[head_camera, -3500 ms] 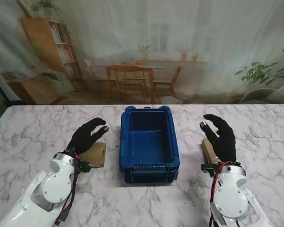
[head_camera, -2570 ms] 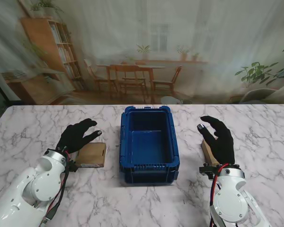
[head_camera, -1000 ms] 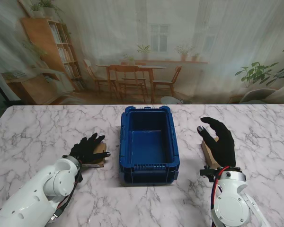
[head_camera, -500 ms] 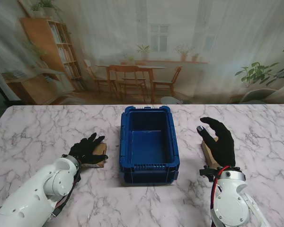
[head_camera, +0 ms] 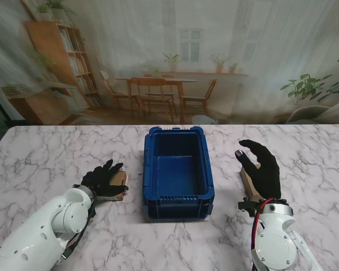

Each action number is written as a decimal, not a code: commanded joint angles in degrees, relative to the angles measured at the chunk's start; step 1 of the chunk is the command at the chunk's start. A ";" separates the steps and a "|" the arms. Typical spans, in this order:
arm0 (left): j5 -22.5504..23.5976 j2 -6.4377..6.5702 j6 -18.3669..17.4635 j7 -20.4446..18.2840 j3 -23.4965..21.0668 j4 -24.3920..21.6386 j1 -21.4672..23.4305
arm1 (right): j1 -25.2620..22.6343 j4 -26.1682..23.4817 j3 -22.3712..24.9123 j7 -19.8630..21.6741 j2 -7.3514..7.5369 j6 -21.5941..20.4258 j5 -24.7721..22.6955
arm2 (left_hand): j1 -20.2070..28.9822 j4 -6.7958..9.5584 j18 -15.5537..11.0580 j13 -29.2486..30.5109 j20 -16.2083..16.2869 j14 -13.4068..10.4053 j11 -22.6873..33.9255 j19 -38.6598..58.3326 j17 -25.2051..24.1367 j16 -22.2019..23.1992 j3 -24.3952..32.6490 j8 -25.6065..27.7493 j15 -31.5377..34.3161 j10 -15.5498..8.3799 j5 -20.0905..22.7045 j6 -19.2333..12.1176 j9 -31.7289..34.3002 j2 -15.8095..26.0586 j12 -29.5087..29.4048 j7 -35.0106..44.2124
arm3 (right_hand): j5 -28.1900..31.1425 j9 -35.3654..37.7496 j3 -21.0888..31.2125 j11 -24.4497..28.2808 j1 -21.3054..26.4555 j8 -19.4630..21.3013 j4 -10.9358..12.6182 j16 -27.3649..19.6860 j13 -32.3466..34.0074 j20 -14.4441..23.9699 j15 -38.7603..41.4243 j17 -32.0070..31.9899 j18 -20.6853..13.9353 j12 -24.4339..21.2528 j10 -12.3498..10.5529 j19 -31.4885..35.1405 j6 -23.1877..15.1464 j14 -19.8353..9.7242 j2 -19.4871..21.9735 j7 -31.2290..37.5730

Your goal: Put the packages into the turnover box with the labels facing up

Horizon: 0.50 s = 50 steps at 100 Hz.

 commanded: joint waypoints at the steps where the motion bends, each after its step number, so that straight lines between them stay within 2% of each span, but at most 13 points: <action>1: 0.40 0.07 0.21 -2.02 0.49 0.05 0.57 | -0.11 0.08 -0.07 -0.03 -0.10 0.22 0.05 | -2.01 0.40 2.58 -0.18 -0.03 0.51 -0.78 -0.15 0.33 -0.45 0.07 0.01 -0.73 0.12 -0.68 -0.19 -2.81 -0.31 -1.01 -0.52 | 1.00 0.57 -0.72 0.85 1.08 -0.30 1.24 1.10 0.32 1.07 2.43 -0.11 -0.18 0.26 0.03 -1.43 -0.12 0.28 1.86 -0.48; 9: 1.05 0.25 0.33 -2.81 0.65 -0.24 0.49 | -0.14 0.04 -0.08 -0.07 -0.11 0.24 0.08 | 0.00 0.58 2.34 0.04 -0.01 0.53 -0.79 -0.09 0.42 -0.44 0.85 0.05 -0.70 0.38 -0.66 -0.01 -2.82 -1.14 -1.01 -0.48 | 0.99 0.59 -0.73 0.87 1.07 -0.28 1.24 1.10 0.35 1.19 2.46 -0.09 -0.14 0.27 0.06 -1.51 -0.16 0.30 1.85 -0.48; 23: 3.88 0.73 0.31 -4.06 1.20 -0.28 0.08 | -0.19 0.05 -0.05 -0.17 -0.12 0.13 0.00 | 12.75 2.08 -1.87 1.18 0.79 0.38 -0.79 1.78 1.72 0.10 1.48 0.22 0.06 1.04 0.13 -0.23 -2.87 -4.22 -1.02 -0.33 | 1.01 0.56 -0.73 0.87 1.06 -0.25 1.24 1.09 0.36 1.39 2.48 -0.04 -0.09 0.27 0.07 -1.64 -0.10 0.24 1.86 -0.45; 36: 6.16 1.12 0.70 -5.45 1.30 -0.61 0.04 | -0.23 -0.02 -0.06 -0.17 -0.13 0.17 0.07 | 18.46 3.78 -2.92 1.42 0.78 0.04 -0.79 1.74 1.40 0.18 3.21 0.13 0.17 0.99 0.60 -0.52 -2.87 -6.40 -1.02 -0.35 | 1.02 0.58 -0.72 0.88 1.07 -0.23 1.24 1.09 0.38 1.58 2.51 -0.05 0.00 0.27 0.03 -1.81 -0.10 0.29 1.83 -0.45; 38: 6.34 1.16 0.74 -5.59 1.26 -0.67 0.07 | -0.23 -0.02 -0.06 -0.17 -0.13 0.16 0.06 | 19.16 4.14 -2.87 1.42 0.77 0.01 -0.79 1.72 1.36 0.18 3.62 0.08 0.15 1.01 0.46 -0.65 -2.87 -6.40 -1.02 -0.44 | 1.05 0.67 -0.75 0.91 1.00 -0.23 1.23 1.09 0.40 1.61 2.52 -0.03 0.01 0.28 0.10 -1.82 -0.15 0.35 1.85 -0.44; 40: 6.45 1.18 0.75 -5.72 1.20 -0.72 0.11 | -0.24 -0.02 -0.06 -0.17 -0.12 0.15 0.05 | 19.36 5.72 -2.85 1.49 0.75 0.01 -0.79 1.69 1.36 0.18 4.30 -0.15 0.05 1.00 0.50 -0.58 -2.87 -6.67 -1.02 -0.54 | 1.00 0.72 -0.71 0.93 1.08 -0.23 1.25 1.09 0.37 1.64 2.51 -0.04 -0.02 0.29 0.09 -1.84 -0.08 0.35 1.86 -0.46; 44: 6.52 1.21 0.75 -5.82 1.12 -0.71 0.16 | -0.24 -0.02 -0.05 -0.16 -0.12 0.11 0.03 | 20.07 6.62 -2.85 1.56 0.74 -0.08 -0.79 1.68 1.36 0.19 5.11 -0.24 0.04 0.93 0.53 -0.68 -2.86 -6.60 -1.02 -0.55 | 0.98 0.63 -0.70 0.89 1.10 -0.23 1.25 1.08 0.35 1.69 2.50 -0.08 0.00 0.27 0.12 -1.91 -0.14 0.25 1.87 -0.47; 46: 6.54 1.21 0.75 -5.84 1.09 -0.68 0.17 | -0.24 -0.01 -0.05 -0.15 -0.11 0.11 0.02 | 19.35 8.45 -2.79 1.54 0.70 -0.10 -0.79 1.59 1.26 0.22 6.57 -0.41 -0.03 0.92 0.54 -0.75 -2.86 -6.93 -1.02 -0.51 | 1.02 0.58 -0.76 0.87 1.02 -0.22 1.23 1.09 0.41 1.71 2.53 -0.09 0.04 0.27 0.05 -1.94 -0.10 0.21 1.83 -0.45; 50: 6.65 1.24 0.75 -5.88 1.08 -0.54 0.14 | -0.23 0.01 -0.05 -0.16 -0.11 0.11 -0.02 | 19.66 9.29 -2.75 1.53 0.68 -0.11 -0.79 1.55 1.25 0.23 7.67 -0.50 -0.06 0.91 0.37 -0.72 -2.86 -6.67 -1.02 -0.56 | 0.99 0.59 -0.75 0.89 1.03 -0.22 1.24 1.07 0.33 1.75 2.49 -0.09 0.06 0.27 0.01 -1.98 -0.12 0.21 1.84 -0.47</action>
